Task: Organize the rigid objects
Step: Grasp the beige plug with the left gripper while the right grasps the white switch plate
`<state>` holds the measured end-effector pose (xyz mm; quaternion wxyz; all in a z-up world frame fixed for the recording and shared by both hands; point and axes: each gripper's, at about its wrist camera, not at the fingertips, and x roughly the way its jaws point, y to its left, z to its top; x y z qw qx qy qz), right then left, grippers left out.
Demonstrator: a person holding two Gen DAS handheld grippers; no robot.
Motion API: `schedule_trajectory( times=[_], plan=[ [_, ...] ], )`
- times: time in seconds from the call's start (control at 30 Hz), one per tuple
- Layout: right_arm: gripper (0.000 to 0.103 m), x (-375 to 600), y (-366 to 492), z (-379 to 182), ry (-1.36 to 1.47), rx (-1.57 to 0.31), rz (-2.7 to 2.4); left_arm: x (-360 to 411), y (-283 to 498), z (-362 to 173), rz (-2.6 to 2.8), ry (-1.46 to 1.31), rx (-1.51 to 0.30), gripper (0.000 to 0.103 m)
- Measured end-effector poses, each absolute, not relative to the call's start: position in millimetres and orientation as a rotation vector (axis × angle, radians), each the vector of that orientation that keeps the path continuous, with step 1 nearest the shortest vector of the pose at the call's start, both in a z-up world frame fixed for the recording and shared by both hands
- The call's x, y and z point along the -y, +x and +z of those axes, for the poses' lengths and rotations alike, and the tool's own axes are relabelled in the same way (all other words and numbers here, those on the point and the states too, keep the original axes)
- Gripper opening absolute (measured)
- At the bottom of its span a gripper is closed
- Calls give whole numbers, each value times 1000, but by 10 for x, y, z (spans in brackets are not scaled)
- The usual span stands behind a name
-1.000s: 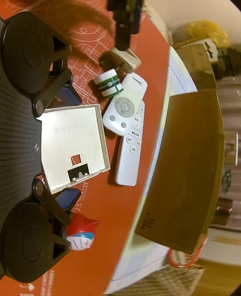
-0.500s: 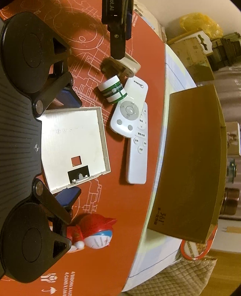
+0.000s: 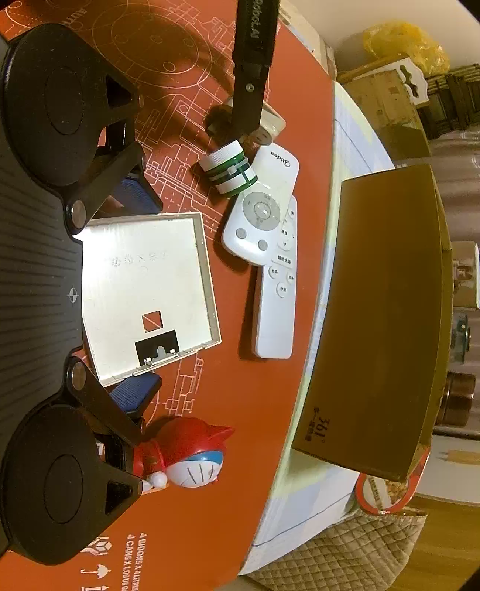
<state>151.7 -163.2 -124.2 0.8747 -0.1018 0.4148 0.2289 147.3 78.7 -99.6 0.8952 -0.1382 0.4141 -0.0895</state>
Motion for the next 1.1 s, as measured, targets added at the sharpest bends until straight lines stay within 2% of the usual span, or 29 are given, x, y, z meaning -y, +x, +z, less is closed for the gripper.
schedule_trajectory(
  times=[0.33,0.47,1.1],
  plan=[
    [89,1645,1528,-1249,-209,-862,480,-876,1658,-1027,-265,-345,-914,55],
    [89,1638,1535,-1250,-212,-857,482,-839,1647,-1039,-282,-340,-921,44],
    [87,1639,1503,-1166,-194,-816,462,-803,1469,-954,-245,-313,-902,43]
  ],
)
